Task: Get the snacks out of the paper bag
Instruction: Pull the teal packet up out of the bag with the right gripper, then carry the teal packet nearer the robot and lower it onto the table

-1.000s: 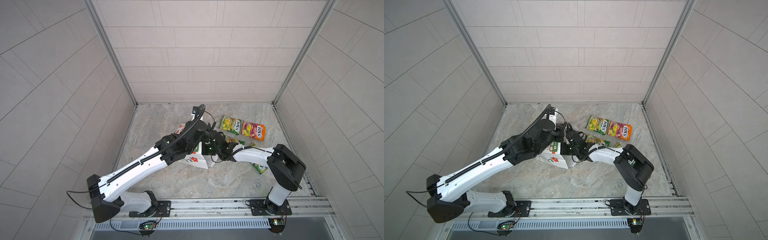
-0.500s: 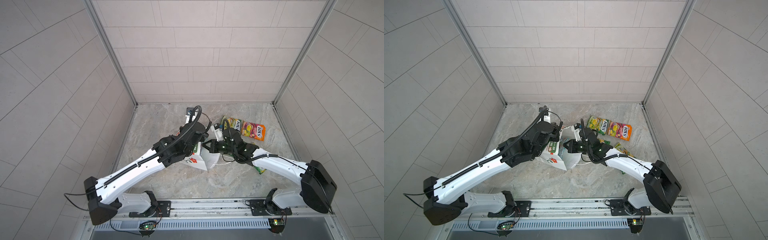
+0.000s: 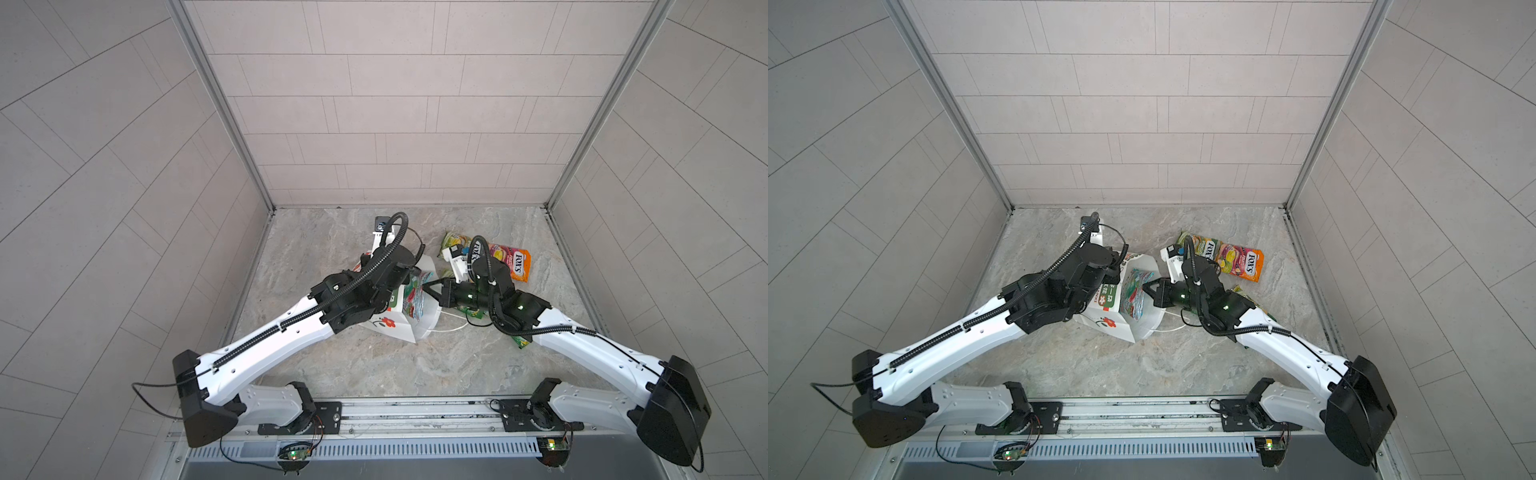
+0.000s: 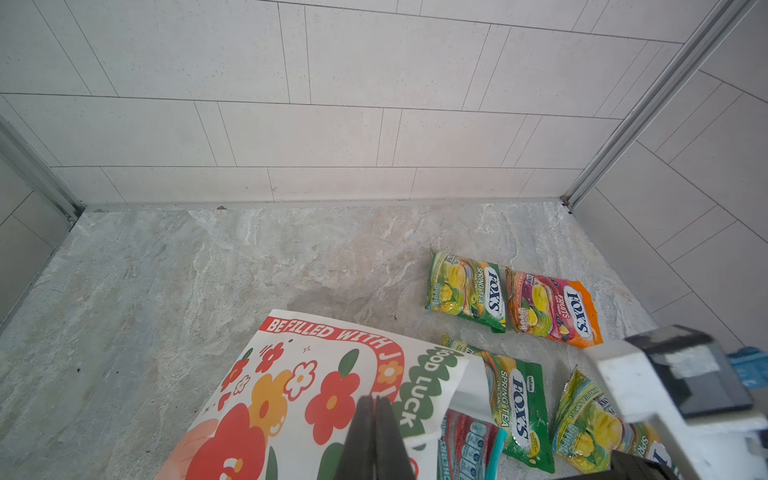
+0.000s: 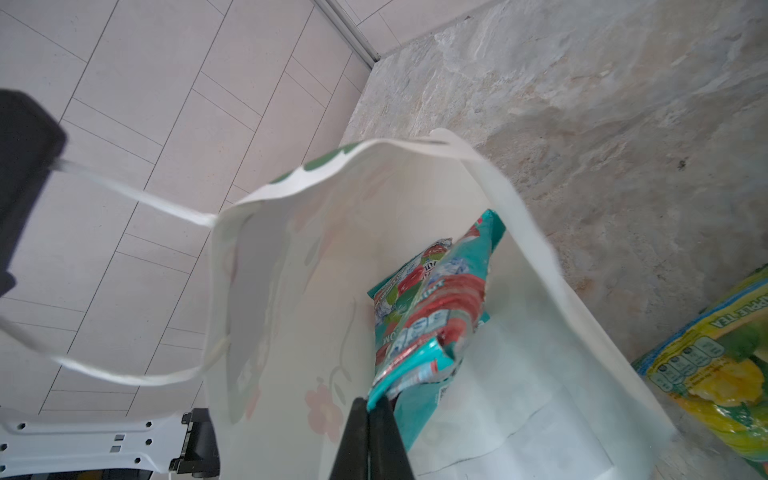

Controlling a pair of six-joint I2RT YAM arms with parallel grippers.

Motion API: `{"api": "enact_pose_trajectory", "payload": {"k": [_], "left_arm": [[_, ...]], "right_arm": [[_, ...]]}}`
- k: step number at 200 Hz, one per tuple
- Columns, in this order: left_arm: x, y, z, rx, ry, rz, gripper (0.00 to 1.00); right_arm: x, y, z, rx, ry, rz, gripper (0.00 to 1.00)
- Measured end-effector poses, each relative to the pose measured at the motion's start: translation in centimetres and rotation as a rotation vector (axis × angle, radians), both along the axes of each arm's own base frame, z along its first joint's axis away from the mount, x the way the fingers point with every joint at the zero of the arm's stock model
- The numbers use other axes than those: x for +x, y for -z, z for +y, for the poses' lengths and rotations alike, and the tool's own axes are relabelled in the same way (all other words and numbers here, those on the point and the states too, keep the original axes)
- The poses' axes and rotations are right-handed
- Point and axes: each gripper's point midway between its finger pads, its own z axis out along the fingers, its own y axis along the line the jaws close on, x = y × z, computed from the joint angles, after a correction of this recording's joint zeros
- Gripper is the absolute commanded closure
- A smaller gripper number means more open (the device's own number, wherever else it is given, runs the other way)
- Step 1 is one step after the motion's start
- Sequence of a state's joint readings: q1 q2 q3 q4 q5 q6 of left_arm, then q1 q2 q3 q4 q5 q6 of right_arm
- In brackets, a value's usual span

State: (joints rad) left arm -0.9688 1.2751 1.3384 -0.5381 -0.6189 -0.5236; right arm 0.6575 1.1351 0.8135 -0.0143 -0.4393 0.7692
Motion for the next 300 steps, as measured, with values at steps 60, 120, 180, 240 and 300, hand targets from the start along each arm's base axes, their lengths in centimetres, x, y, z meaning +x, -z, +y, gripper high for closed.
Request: {"api": "enact_pose_trajectory", "payload": {"k": [60,120,180,240,300], "left_arm": [[1.2,0.7,0.4,0.047,-0.035,0.029,1.00],[2.1,1.4,1.1,0.055,-0.053,0.050,1.00],[2.1,1.7,0.6,0.031,-0.018,0.075,1.00],[1.7,1.6,-0.4,-0.006,0.036,0.092,1.00],[1.6,1.5,-0.4,-0.013,0.043,0.093,1.00]], "right_arm": [[-0.1,-4.9,-1.7,0.056,0.024,-0.088,1.00],[0.0,-6.8,-2.8,0.013,0.043,-0.146,0.90],[-0.6,2.7,-4.9,-0.172,0.042,0.004,0.52],[0.7,11.7,-2.5,-0.214,-0.024,0.199,0.43],[2.0,16.0,-0.5,-0.198,-0.057,0.312,0.42]]}}
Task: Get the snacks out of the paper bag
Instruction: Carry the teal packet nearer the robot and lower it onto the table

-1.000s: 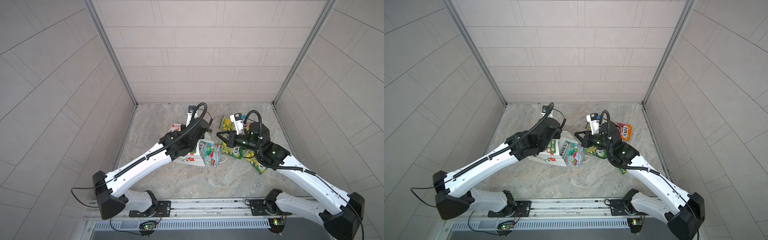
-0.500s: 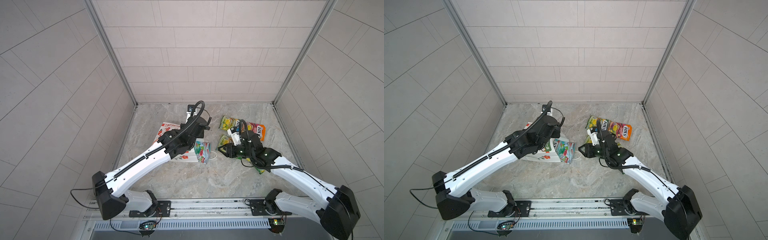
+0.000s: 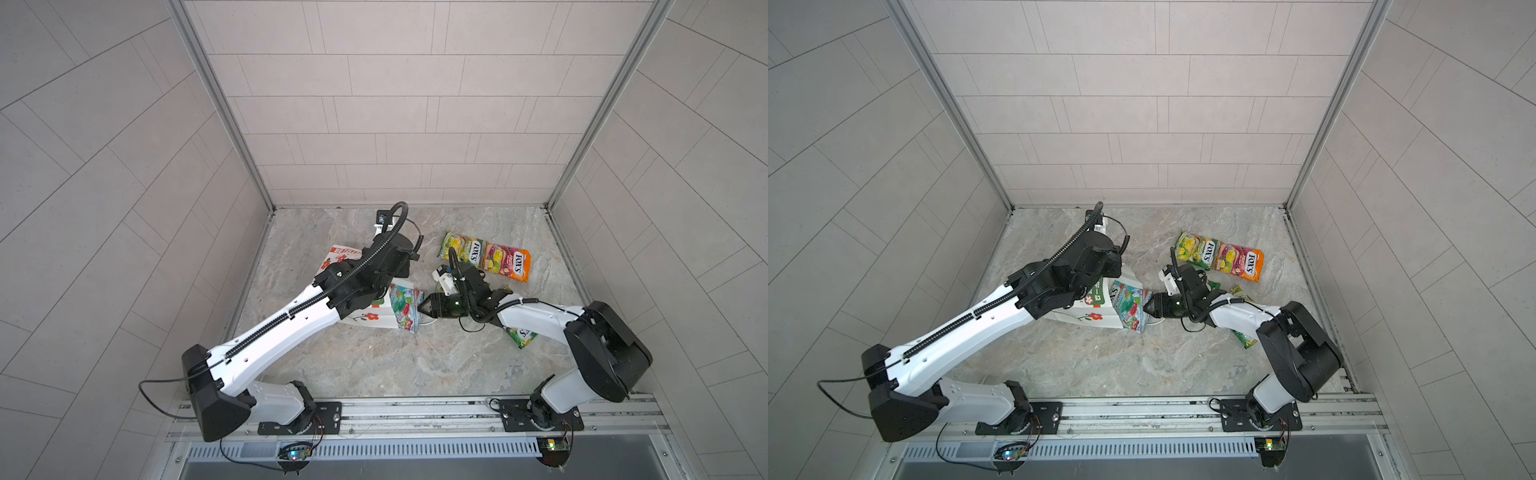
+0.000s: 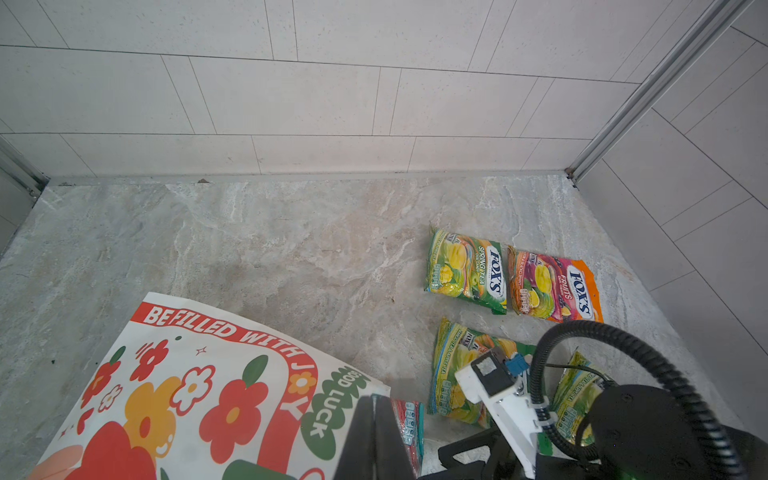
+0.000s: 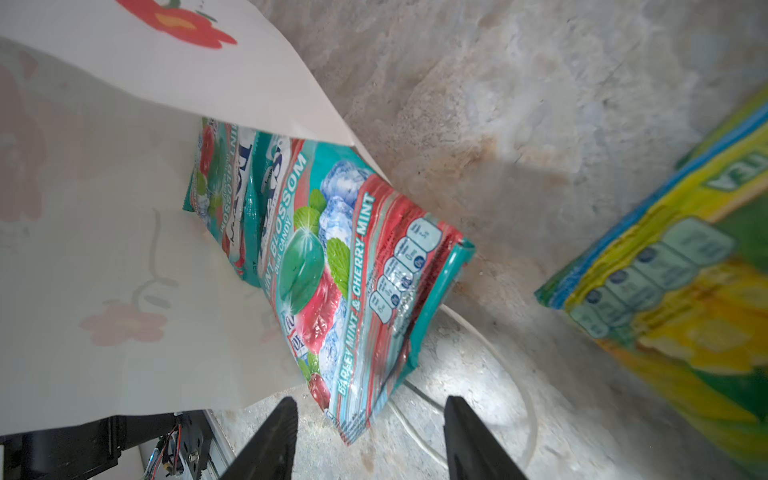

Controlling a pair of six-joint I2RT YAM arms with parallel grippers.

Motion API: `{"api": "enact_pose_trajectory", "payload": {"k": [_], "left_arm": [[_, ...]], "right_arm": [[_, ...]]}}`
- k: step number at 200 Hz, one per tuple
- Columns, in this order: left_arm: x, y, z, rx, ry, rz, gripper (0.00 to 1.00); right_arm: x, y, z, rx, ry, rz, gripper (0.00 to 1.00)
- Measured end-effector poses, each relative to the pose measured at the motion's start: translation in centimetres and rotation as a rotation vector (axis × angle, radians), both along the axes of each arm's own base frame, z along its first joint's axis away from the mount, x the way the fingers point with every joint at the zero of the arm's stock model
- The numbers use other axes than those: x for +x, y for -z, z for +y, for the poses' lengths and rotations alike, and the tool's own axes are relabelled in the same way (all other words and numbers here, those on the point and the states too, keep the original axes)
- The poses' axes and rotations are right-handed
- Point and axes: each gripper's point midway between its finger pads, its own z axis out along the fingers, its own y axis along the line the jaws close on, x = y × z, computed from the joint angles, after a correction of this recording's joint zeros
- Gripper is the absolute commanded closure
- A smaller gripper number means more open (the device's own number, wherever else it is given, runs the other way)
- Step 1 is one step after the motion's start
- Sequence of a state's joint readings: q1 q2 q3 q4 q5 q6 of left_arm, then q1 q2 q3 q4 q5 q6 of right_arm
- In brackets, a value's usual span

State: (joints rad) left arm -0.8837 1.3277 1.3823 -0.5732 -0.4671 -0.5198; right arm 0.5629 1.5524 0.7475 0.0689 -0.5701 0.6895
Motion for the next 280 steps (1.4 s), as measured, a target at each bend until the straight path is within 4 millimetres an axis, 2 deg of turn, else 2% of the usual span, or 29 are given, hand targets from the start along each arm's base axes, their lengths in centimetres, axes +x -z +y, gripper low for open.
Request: {"api": "enact_pose_trajectory", "payload": {"k": [45,59,78,97,114,125,147,187,208,245,280], "left_arm": [[-0.1,-0.3,0.2,-0.007,0.000,-0.005,1.00],[-0.2,-0.4,0.2,-0.010,-0.001,-0.007,1.00],[-0.2,-0.4,0.3,-0.013,-0.002,-0.008,1.00],[-0.3,-0.3,0.4,-0.012,-0.003,-0.007,1.00],[-0.3,-0.3,0.5,-0.010,-0.006,-0.008,1.00],[-0.3,-0.3,0.6,-0.008,-0.009,-0.009,1.00],[-0.3,-0.2,0.8,-0.003,-0.016,-0.012,1.00],[-0.1,-0.2,1.2,0.011,-0.040,-0.022,1.00],[0.0,-0.3,1.5,0.018,-0.054,-0.028,1.00],[0.0,-0.3,1.8,0.027,-0.069,-0.034,1.00],[0.1,-0.3,2.0,0.035,-0.080,-0.039,1.00]], "right_arm": [[0.4,1.5,1.6,0.022,-0.025,0.042,0.43],[0.6,1.7,2.1,0.028,-0.032,0.047,0.46],[0.8,2.2,2.8,0.043,-0.038,0.058,0.60],[0.7,2.3,3.1,0.061,-0.039,0.078,0.82],[0.7,1.9,3.5,0.077,-0.047,0.070,0.91],[0.6,1.7,3.5,0.081,-0.046,0.071,0.92],[0.3,0.2,3.2,0.083,-0.053,0.046,0.96],[-0.7,-3.8,2.4,0.090,-0.078,-0.027,0.97],[-1.4,-5.3,1.9,0.089,-0.089,-0.052,1.00],[-2.5,-7.8,1.1,0.094,-0.102,-0.094,1.00],[-3.6,-12.0,-0.5,0.110,-0.087,-0.205,1.00]]}}
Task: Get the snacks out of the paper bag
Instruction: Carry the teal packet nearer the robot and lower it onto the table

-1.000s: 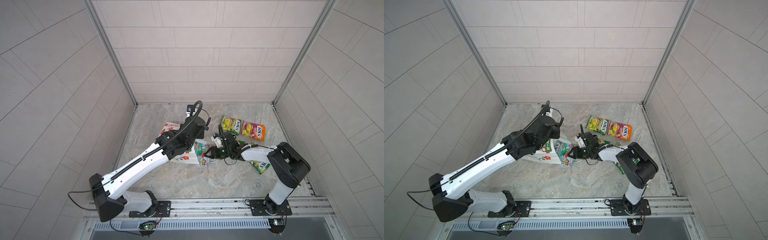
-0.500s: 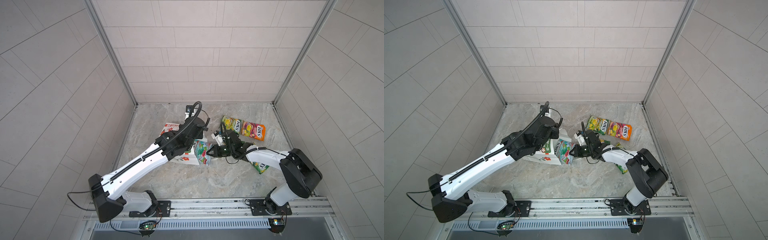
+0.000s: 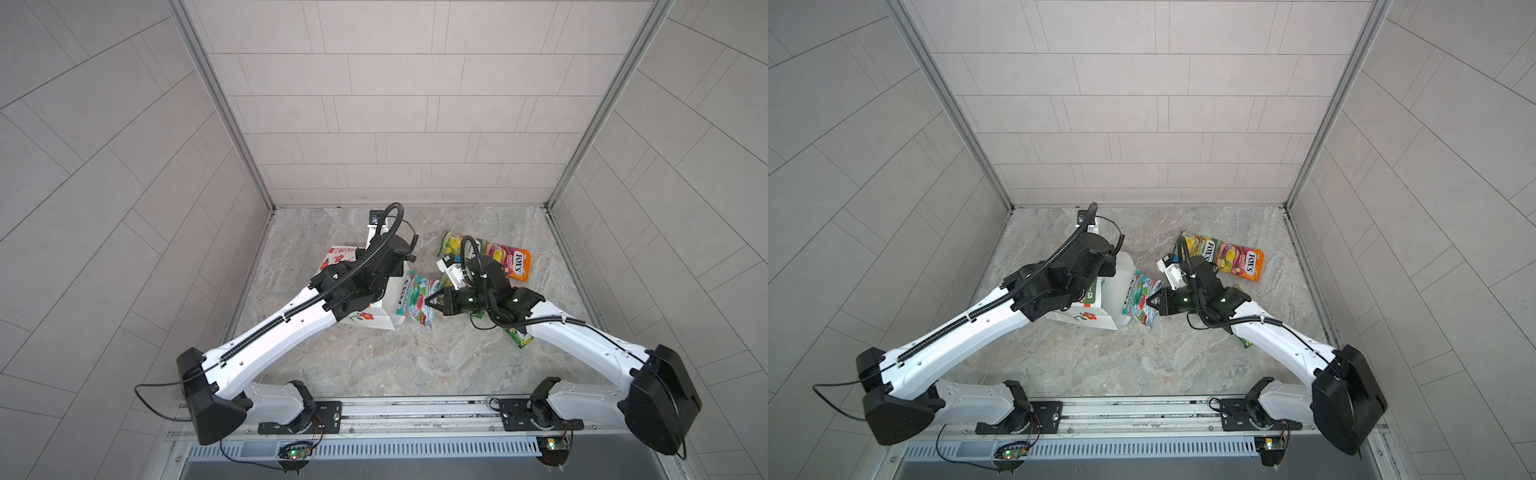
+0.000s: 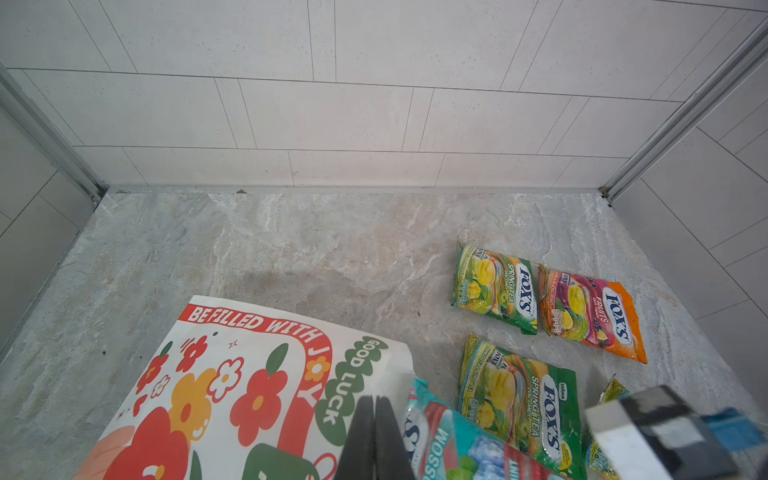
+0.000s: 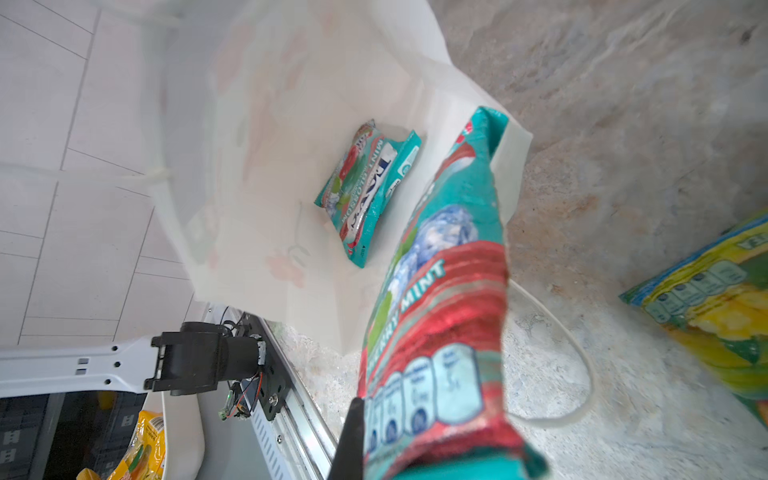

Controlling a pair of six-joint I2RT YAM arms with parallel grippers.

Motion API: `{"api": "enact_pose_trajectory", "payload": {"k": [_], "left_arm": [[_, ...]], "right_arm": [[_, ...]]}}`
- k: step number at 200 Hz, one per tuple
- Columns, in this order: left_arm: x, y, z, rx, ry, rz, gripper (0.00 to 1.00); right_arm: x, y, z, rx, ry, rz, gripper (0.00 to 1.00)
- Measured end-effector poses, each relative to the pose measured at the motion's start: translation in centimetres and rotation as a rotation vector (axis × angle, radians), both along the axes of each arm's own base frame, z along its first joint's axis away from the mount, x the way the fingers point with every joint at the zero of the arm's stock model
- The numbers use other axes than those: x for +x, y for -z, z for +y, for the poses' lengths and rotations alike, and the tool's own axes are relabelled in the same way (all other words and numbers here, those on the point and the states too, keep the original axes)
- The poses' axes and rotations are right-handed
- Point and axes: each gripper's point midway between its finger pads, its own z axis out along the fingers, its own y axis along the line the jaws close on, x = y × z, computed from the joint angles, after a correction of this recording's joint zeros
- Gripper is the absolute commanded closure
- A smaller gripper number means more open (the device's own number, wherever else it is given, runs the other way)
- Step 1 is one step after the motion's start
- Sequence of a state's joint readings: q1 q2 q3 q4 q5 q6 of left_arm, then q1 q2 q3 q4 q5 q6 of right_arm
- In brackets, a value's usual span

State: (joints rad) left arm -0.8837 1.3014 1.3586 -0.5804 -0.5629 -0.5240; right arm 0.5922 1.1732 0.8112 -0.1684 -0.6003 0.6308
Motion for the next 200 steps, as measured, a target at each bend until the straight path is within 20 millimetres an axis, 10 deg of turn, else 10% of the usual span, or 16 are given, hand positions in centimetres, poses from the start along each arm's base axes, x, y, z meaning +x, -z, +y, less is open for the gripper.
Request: {"api": "enact_pose_trajectory", "payload": {"k": [71,131,200], "left_arm": [[0.1,0.0,0.0,0.000,-0.003,-0.004,1.00],[0.1,-0.1,0.0,-0.001,-0.003,-0.005,1.00],[0.1,-0.1,0.0,-0.002,-0.002,-0.005,1.00]], "right_arm": [[-1.4,-5.4,-7.9,-0.128,0.194,-0.164,1.00],[-3.9,-0.8,-12.1,-0.386,0.221,-0.045,1.00],[-6.6,3.7,-9.1,-0.287,0.045,0.127,1.00]]}}
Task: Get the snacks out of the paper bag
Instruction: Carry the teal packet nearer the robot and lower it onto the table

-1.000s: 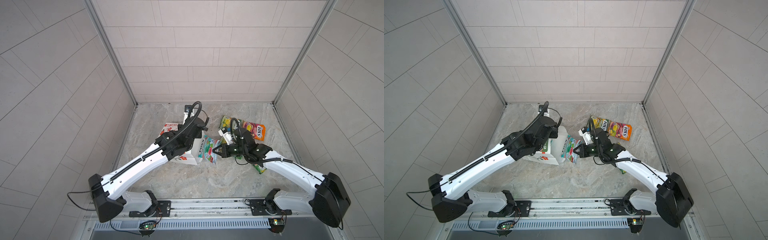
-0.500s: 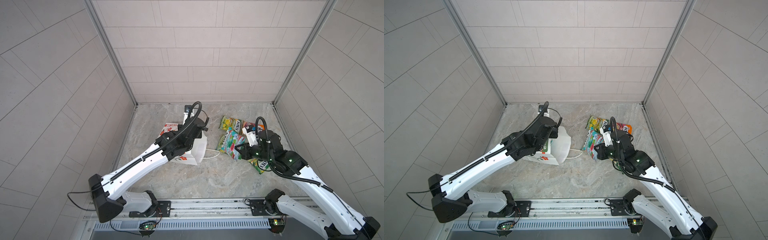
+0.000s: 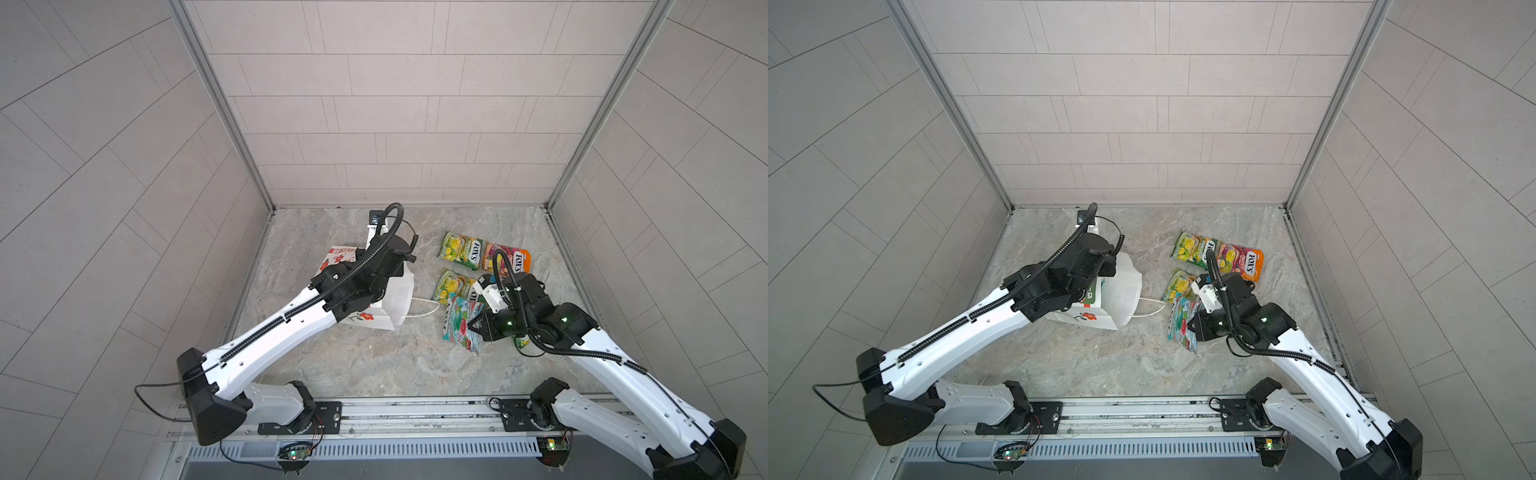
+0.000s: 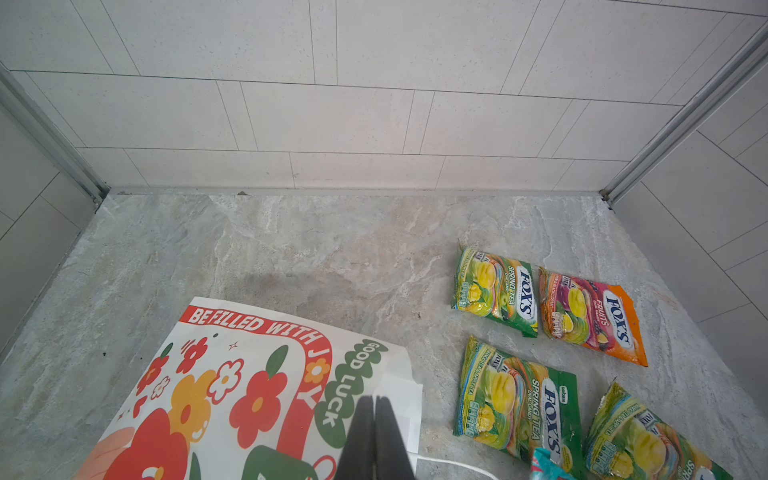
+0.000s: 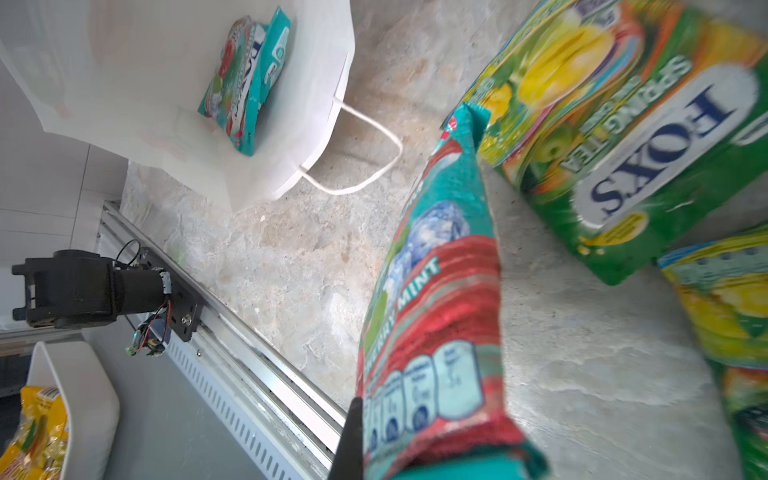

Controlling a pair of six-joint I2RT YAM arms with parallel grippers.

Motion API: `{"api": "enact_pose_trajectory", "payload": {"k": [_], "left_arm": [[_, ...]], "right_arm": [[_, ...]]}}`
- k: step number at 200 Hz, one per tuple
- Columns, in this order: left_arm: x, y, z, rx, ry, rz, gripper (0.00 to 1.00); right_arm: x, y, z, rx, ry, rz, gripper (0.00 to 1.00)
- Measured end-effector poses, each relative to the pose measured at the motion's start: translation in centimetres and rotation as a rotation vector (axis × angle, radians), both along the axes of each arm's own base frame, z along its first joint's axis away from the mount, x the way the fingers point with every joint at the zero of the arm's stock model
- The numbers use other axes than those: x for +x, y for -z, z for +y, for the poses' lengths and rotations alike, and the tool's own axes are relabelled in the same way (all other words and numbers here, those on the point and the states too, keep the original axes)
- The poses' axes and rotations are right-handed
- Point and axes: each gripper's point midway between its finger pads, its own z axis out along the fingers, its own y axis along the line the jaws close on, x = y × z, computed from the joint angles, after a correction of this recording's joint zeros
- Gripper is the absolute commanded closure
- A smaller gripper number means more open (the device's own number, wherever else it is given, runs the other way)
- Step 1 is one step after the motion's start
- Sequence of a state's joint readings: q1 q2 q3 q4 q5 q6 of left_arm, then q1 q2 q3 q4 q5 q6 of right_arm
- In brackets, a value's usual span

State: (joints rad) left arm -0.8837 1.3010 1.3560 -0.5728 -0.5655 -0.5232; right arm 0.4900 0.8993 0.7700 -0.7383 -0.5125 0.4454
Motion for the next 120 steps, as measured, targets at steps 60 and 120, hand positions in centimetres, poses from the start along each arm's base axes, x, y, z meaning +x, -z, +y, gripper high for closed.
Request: {"api": "enact_pose_trajectory", "payload": {"k": [60,120], "left_arm": [[0.0,0.0,0.0,-0.002,0.002,0.001,1.00],[-0.1,0.0,-0.4,-0.015,0.020,0.006,1.00]], "right_arm": [[-0.1,4.1,2.0,0.106,-0.006,0.103,1.00],[0.3,8.0,1.1,0.005,0.020,0.152,0.86]]}}
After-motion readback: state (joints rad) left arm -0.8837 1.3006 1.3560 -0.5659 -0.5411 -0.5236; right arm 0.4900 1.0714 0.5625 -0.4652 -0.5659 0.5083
